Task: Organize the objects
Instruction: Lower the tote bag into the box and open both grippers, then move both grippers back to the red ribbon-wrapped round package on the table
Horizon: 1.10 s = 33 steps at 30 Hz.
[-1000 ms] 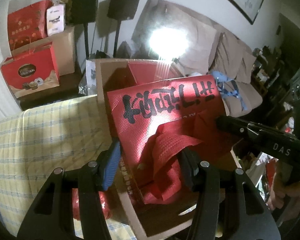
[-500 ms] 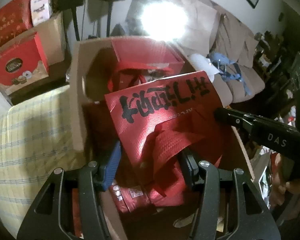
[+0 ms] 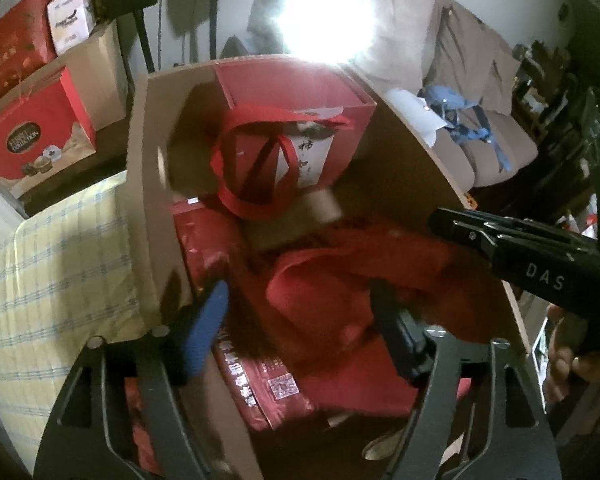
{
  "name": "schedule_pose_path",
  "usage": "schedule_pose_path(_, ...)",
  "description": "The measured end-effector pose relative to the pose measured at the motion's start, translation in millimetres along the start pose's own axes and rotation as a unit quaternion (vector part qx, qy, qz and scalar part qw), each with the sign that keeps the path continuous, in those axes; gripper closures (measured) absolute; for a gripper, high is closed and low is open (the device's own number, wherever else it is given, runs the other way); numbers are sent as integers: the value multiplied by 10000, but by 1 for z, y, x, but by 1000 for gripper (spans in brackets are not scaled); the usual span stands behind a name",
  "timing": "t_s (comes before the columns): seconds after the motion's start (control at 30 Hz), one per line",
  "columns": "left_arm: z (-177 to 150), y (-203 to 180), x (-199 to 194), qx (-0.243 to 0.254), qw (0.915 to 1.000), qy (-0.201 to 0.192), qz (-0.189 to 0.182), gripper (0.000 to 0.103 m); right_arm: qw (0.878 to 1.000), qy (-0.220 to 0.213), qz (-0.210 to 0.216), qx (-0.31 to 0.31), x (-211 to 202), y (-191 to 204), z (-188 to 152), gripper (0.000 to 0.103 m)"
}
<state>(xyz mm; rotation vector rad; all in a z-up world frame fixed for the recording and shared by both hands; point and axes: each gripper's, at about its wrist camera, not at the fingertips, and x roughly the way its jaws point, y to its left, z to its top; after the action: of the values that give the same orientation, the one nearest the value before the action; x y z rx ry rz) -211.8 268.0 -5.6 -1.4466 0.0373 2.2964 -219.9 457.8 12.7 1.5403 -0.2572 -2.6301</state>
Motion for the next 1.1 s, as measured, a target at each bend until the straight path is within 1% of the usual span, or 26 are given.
schedule_pose_path(0.03, 0, 3, -3, -27, 10000, -22, -9, 28, 10000, -18, 23, 0, -1, 1, 0, 67)
schedule_pose_path(0.07, -1, 6, -8, -54, 10000, -61, -9, 26, 10000, -40, 52, -1, -3, 2, 0, 64)
schedule_pose_path(0.2, 0, 16, -25, -70, 9996, -252, 43, 20, 9997, -205, 14, -106, -12, 12, -2, 50)
schedule_pose_path(0.23, -1, 19, -29, -61, 9995, -301, 64, 16, 9996, -235, 30, -135, -13, 15, -2, 49)
schedule_pose_path(0.27, -1, 21, -33, -54, 9993, -354, 90, 14, 9995, -258, 59, -166, -15, 19, -3, 47)
schedule_pose_path(0.4, -5, 37, -54, -77, 9980, -574, 256, 11, 9985, -349, 163, -388, -23, 38, -8, 40)
schedule_pose_path(0.47, -8, 46, -60, -97, 9976, -621, 307, 9, 9977, -405, 207, -508, -26, 49, -11, 36)
schedule_pose_path(0.6, -20, 67, -72, -150, 9967, -682, 412, 9, 9955, -474, 377, -726, -30, 75, -16, 30)
schedule_pose_path(0.77, -34, 90, -82, -212, 9962, -665, 513, 9, 9932, -494, 485, -940, -28, 102, -22, 25)
schedule_pose_path(0.9, -46, 108, -89, -287, 9951, -685, 645, 9, 9918, -454, 636, -1014, -23, 118, -28, 25)
schedule_pose_path(1.1, -67, 142, -98, -552, 9941, -644, 680, 9, 9886, -356, 753, -1253, -16, 145, -39, 25)
